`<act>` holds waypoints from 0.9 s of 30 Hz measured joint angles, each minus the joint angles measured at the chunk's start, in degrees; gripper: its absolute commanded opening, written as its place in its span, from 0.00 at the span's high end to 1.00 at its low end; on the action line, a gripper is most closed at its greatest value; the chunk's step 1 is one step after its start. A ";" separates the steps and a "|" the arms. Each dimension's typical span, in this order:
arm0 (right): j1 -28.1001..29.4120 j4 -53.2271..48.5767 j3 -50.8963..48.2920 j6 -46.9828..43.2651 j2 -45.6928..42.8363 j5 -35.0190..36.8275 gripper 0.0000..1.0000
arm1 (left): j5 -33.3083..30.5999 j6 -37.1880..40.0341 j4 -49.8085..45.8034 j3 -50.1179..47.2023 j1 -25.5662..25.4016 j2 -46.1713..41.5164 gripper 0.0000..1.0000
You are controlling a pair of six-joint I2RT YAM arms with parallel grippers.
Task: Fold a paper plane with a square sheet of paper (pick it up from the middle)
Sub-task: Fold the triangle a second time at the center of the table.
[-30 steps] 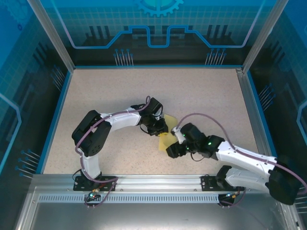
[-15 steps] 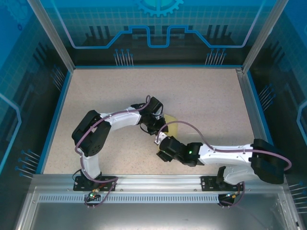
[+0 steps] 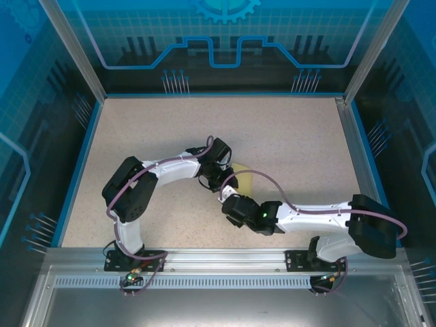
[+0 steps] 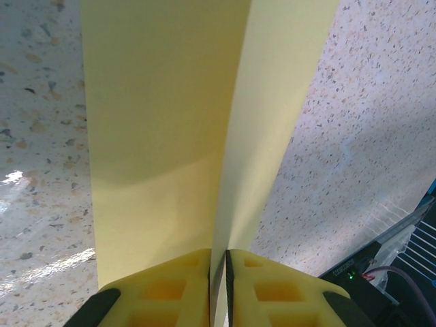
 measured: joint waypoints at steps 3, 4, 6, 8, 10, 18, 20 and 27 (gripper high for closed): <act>-1.03 0.04 -0.50 0.74 -1.55 -1.14 0.93 | -0.24 0.02 -0.42 0.00 0.00 0.00 0.83; -1.60 0.15 -0.74 0.92 -2.03 -1.77 0.94 | -0.37 0.02 -0.52 0.00 0.00 -0.02 0.83; -2.80 0.26 -1.14 1.07 -2.75 -3.04 0.95 | -0.39 0.00 -0.81 0.00 0.00 -0.02 0.81; -4.07 0.52 -1.70 1.03 -3.41 -4.66 0.96 | -0.42 -0.02 -1.05 0.00 0.00 0.00 0.75; -5.66 1.14 -2.64 1.01 -4.22 -7.30 0.96 | -0.76 0.00 -1.33 0.07 0.00 -0.02 0.71; -16.63 5.22 -6.97 1.46 -8.39 -23.06 0.97 | -5.25 -0.07 -2.99 0.09 0.00 -2.05 0.57; -19.80 6.36 -8.09 1.68 -9.31 -26.80 0.97 | -6.58 -0.07 -3.32 0.09 0.00 -3.48 0.55; -29.46 8.74 -9.79 2.25 -9.66 -39.67 0.96 | -10.08 -0.09 -4.22 -0.61 0.02 -7.98 0.55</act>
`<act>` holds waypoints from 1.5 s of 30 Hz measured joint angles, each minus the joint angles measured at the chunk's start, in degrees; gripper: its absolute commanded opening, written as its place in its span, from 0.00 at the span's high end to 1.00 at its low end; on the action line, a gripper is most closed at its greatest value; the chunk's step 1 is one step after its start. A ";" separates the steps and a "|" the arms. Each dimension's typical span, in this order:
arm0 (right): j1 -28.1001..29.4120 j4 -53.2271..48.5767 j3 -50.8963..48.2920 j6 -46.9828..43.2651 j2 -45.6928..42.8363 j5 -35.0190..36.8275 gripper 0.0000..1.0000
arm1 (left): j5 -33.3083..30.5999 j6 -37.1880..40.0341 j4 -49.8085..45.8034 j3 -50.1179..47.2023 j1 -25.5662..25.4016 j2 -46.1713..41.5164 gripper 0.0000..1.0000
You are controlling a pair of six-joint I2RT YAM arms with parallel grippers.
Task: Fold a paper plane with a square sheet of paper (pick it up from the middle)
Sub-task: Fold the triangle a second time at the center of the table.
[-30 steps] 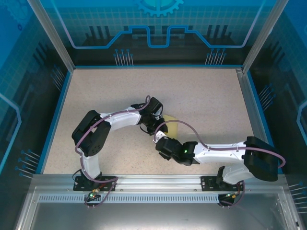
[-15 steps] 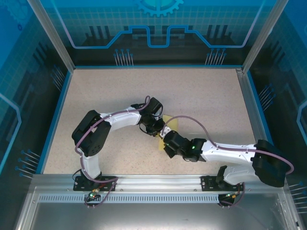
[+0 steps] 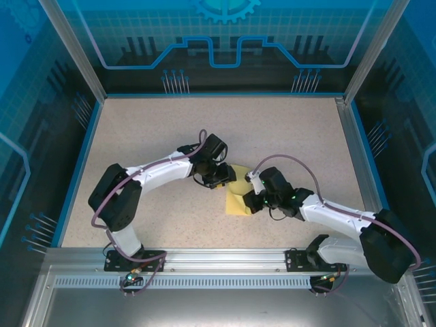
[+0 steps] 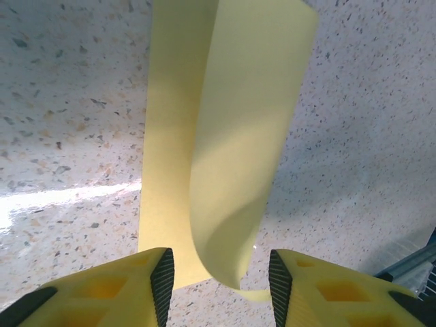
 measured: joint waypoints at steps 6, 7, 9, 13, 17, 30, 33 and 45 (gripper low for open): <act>-6.62 0.46 0.83 0.00 6.12 -8.17 0.96 | -0.42 0.02 0.20 -2.29 0.00 -2.29 0.57; -7.39 0.39 1.29 0.00 7.54 -8.96 0.96 | -0.39 0.02 0.28 -2.60 -0.02 -2.47 0.57; -8.70 0.33 2.47 -0.13 10.43 -10.27 0.96 | -0.39 0.02 0.44 -3.28 -0.02 -2.78 0.57; -10.05 0.28 4.39 -0.90 13.70 -11.72 0.96 | -0.39 0.04 0.63 -4.44 -0.02 -3.37 0.58; -10.64 -0.17 6.29 -2.27 15.98 -12.04 0.96 | -0.37 0.07 0.59 -5.25 -0.28 -3.48 0.58; -11.06 -2.73 8.41 -3.65 18.49 -11.17 0.95 | 0.22 0.04 1.29 -5.51 -2.21 -3.37 0.60; -11.06 -2.89 8.41 -3.63 18.45 -10.58 0.95 | 0.52 0.04 1.53 -5.49 -2.69 -2.89 0.61; -11.10 -3.32 8.44 -3.48 18.47 -9.33 0.94 | 1.51 0.00 2.91 -4.81 -4.09 -0.55 0.65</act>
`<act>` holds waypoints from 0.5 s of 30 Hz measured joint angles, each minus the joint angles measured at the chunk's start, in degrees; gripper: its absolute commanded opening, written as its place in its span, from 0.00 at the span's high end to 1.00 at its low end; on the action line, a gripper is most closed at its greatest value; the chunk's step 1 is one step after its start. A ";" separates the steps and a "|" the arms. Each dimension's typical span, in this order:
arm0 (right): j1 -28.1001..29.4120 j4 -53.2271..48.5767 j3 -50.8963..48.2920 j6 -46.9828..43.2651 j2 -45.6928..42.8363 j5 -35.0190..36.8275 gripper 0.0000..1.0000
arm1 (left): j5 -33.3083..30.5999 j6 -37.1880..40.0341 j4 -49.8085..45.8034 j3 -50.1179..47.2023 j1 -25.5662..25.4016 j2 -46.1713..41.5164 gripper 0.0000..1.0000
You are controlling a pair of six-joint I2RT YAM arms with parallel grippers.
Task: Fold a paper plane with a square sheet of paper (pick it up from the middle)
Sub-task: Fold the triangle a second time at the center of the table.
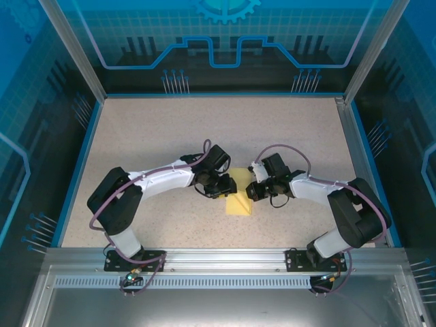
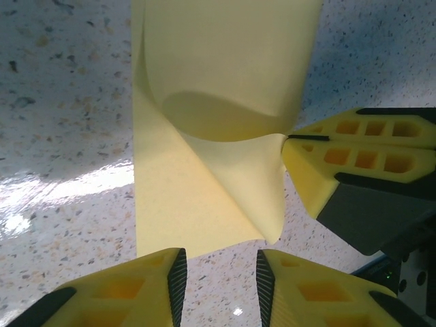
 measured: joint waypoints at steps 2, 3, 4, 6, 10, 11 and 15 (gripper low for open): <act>0.00 -0.07 0.00 0.00 0.02 0.42 0.94 | 0.31 -0.02 0.39 0.39 -0.13 0.57 0.65; 0.00 -0.07 0.00 0.00 0.07 0.63 0.94 | 0.52 -0.07 0.63 0.63 -0.24 0.94 0.66; 0.00 -0.07 0.00 0.00 0.11 0.83 0.94 | 0.68 -0.22 0.83 0.81 -0.33 1.25 0.66; 0.00 -0.11 0.02 0.00 0.33 1.05 0.94 | 0.72 -0.33 1.27 1.16 -0.44 1.86 0.67; 0.00 -0.48 0.17 0.00 0.76 1.29 0.94 | 0.81 -0.42 1.97 1.75 -0.52 2.75 0.68; 0.00 -0.48 0.28 0.00 0.87 1.31 0.93 | 0.94 -0.44 2.12 1.90 -0.55 3.02 0.68; 0.00 -0.48 0.44 0.00 1.14 1.38 0.93 | 1.38 -0.55 3.13 2.49 -0.61 4.26 0.69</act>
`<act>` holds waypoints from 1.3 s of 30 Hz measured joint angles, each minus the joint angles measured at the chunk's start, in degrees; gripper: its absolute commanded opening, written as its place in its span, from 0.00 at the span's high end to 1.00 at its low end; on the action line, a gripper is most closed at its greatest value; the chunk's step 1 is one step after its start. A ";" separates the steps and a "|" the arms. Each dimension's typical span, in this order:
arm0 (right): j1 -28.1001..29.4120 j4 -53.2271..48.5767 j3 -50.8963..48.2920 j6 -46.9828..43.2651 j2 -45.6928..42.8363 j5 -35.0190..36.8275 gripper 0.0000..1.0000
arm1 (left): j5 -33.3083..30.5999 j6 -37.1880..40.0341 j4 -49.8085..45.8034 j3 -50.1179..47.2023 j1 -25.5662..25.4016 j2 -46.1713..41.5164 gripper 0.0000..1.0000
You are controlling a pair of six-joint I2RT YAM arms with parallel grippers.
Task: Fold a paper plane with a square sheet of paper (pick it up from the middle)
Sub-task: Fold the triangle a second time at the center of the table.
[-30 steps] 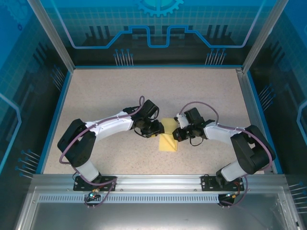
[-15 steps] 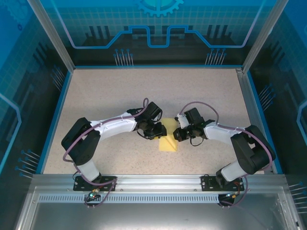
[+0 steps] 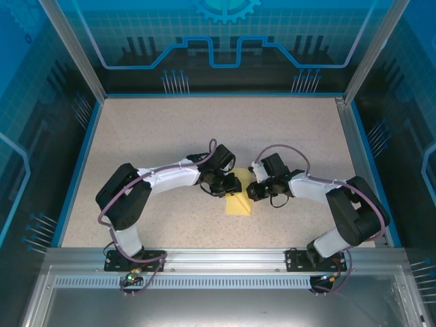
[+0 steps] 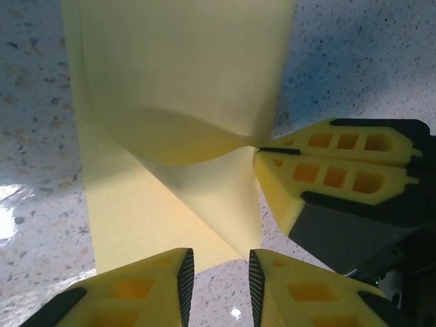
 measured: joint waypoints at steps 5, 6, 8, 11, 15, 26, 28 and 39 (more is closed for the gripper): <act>0.00 -0.17 0.31 0.00 0.63 0.59 0.93 | 0.63 -0.79 0.76 1.05 -0.15 1.75 0.70; 0.00 -0.31 0.31 0.00 0.66 0.68 0.93 | 0.66 -0.94 0.94 1.09 -0.15 1.90 0.71; 0.00 -0.42 0.31 0.00 0.68 0.96 0.93 | 0.83 -0.98 1.05 1.18 -0.15 1.97 0.71; 0.00 -0.42 0.31 0.00 0.68 1.01 0.93 | 0.85 -1.18 1.16 1.73 -0.15 2.23 0.71; 0.00 -0.44 0.31 0.00 0.68 1.01 0.92 | 0.85 -1.25 1.62 2.43 -0.15 2.80 0.71; 0.00 -0.70 0.72 0.02 1.11 1.03 0.93 | 0.83 -1.38 1.95 2.89 -0.15 5.38 0.74; 0.00 -0.85 1.07 0.00 1.49 1.07 0.93 | 0.83 -1.42 2.05 2.89 -0.15 5.81 0.76; 0.00 -1.01 1.07 0.02 1.75 1.40 0.94 | 0.81 -2.71 3.61 2.91 -0.15 6.40 0.80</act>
